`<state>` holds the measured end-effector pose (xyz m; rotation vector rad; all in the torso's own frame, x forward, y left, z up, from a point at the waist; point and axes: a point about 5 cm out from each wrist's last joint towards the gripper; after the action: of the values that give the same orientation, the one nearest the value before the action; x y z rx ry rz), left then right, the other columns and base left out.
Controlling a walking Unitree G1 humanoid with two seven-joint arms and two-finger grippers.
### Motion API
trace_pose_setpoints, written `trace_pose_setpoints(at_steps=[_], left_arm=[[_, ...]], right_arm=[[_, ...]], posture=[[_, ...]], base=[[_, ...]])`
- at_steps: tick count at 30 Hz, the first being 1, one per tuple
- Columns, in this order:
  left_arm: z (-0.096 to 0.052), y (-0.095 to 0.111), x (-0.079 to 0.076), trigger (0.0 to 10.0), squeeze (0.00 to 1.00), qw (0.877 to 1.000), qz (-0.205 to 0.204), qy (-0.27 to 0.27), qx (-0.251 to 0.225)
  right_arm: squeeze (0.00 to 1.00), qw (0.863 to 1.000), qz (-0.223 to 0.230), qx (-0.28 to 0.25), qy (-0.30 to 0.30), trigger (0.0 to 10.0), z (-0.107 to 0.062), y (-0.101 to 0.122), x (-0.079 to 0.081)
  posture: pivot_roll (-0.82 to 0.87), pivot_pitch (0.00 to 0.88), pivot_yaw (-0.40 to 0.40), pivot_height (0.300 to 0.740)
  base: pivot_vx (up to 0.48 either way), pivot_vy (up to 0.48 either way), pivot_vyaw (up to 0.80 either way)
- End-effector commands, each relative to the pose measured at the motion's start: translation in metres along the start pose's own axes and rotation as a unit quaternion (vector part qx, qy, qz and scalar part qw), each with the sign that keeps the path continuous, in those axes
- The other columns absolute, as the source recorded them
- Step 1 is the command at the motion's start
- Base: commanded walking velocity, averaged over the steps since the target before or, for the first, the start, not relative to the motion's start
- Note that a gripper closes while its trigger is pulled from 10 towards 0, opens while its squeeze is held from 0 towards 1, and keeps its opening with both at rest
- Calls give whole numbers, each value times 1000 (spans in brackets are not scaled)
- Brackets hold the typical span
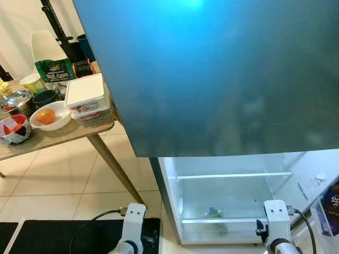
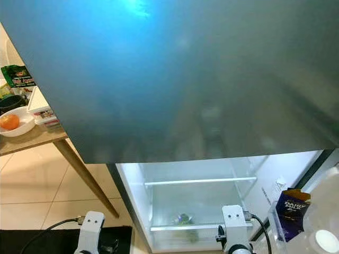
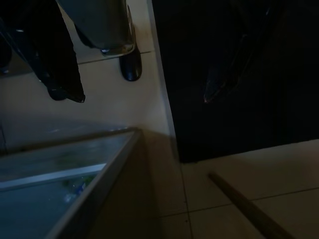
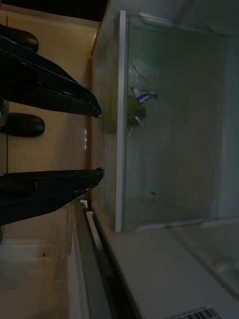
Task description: Restocking fridge
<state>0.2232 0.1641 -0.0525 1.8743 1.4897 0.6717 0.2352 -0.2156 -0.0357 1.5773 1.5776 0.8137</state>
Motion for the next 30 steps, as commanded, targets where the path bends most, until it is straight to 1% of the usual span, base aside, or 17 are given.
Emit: trace_pose_setpoints(at_steps=[1, 3, 4, 5, 7, 8, 13, 14, 19, 22, 26, 30], left_arm=[[0, -2, 0, 10000, 0, 1000, -14, 8, -3], [0, -1, 0, 10000, 0, 1000, -17, 9, -3], [1, -1, -6, 10000, 0, 1000, -7, 1, -3], [2, 1, -6, 10000, 0, 1000, -6, 2, -8], [2, 2, -7, 10000, 0, 1000, -6, 4, -11], [3, 5, -5, 10000, 0, 1000, -15, 13, -15], [4, 5, -8, 10000, 0, 1000, -19, 10, -11], [4, 5, -8, 10000, 0, 1000, -19, 10, -11], [4, 2, -9, 10000, 0, 1000, -16, 8, -5], [4, 2, -9, 10000, 0, 1000, -17, 10, -4], [2, 0, -5, 10000, 0, 1000, -23, 20, -7], [2, 0, -5, 10000, 0, 999, -26, 23, -9]], right_arm=[[0, 999, -14, 20, 26, 10000, -3, -11, 10], [0, 999, -20, 24, 29, 10000, -3, -12, 11], [0, 999, -16, 39, 29, 10000, -5, -17, 10], [0, 999, -14, 42, 29, 10000, -5, -18, 9], [0, 999, -13, 43, 30, 10000, -5, -19, 10], [0, 998, -22, 56, 34, 10000, -7, -24, 10], [0, 997, -24, 64, 34, 10000, -9, -28, 12], [0, 997, -24, 64, 34, 10000, -9, -28, 12], [0, 996, -54, 64, 41, 10000, -7, -26, 15], [0, 996, -55, 64, 43, 10000, -6, -25, 15], [0, 994, -75, 59, 55, 10000, -4, -20, 17], [0, 993, -81, 58, 57, 10000, -4, -19, 15]], posture=[[-38, 72, 98, 734], [-38, 72, 98, 734], [-38, 69, 82, 734], [-36, 64, 73, 734], [-37, 68, 71, 734], [-35, 64, 68, 734], [-26, 62, 86, 734], [-26, 62, 86, 734], [-24, 70, 76, 734], [-16, 73, 60, 734], [-9, 84, 35, 734], [-7, 87, 29, 734]], base=[[0, 0, 0], [0, 0, 0], [0, 0, 0], [0, 0, 0], [0, 0, 0], [0, 0, 0], [0, 0, 0], [0, 0, 0], [0, 0, 0], [0, 0, 0], [0, 0, 0], [0, 0, 0]])
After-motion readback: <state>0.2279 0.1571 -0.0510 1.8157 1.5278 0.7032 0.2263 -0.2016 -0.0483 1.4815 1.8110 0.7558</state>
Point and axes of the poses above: a point about 5 cm out from each wrist's last joint towards the gripper, its own z axis pointing out of the wrist towards the gripper, its own y axis along the axis of the wrist's last joint, x = y × z, and after that the axes turned 5 degrees about z, right-handed
